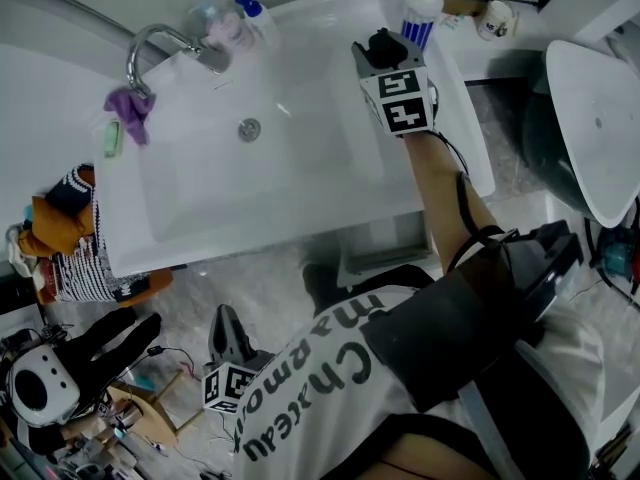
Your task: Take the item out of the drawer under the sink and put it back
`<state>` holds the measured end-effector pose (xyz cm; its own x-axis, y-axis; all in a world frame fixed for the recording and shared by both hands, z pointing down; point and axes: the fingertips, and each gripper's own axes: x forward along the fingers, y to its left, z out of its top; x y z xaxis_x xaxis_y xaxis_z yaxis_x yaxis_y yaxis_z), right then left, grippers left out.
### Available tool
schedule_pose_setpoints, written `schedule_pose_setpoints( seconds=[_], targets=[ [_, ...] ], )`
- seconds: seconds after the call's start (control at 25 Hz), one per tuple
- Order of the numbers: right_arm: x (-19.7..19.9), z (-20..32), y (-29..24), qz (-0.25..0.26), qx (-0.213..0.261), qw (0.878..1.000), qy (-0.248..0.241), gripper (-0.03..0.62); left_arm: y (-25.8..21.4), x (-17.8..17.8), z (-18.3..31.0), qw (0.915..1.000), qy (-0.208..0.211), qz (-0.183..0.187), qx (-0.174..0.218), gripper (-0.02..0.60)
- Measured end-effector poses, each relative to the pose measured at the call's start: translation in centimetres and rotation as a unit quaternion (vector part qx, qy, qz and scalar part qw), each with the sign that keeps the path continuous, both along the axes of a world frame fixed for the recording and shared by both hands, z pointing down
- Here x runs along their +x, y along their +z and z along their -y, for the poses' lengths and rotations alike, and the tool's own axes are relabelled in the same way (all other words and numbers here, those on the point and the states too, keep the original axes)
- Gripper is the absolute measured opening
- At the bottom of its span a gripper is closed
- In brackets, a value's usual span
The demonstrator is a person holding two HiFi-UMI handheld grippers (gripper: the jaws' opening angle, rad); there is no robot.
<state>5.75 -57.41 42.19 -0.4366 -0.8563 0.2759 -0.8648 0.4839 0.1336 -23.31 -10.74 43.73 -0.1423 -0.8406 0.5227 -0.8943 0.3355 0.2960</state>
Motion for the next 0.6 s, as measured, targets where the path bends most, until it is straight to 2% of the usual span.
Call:
schedule_pose_setpoints(
  seconds=[0.2, 0.32, 0.6],
  targets=[
    [0.6, 0.1, 0.1, 0.006, -0.002, 1.0, 0.018, 0.214, -0.1, -0.2, 0.0, 1.0, 0.003, 0.004, 0.004, 0.009],
    [1.3, 0.1, 0.4, 0.027, -0.015, 0.999, 0.028, 0.244, -0.1, -0.1, -0.1, 1.0, 0.005, 0.002, 0.005, 0.009],
    [1.8, -0.7, 0.4, 0.067, -0.043, 0.996, 0.032, 0.268, -0.2, -0.1, -0.3, 0.9999, 0.009, 0.001, 0.009, 0.009]
  ],
)
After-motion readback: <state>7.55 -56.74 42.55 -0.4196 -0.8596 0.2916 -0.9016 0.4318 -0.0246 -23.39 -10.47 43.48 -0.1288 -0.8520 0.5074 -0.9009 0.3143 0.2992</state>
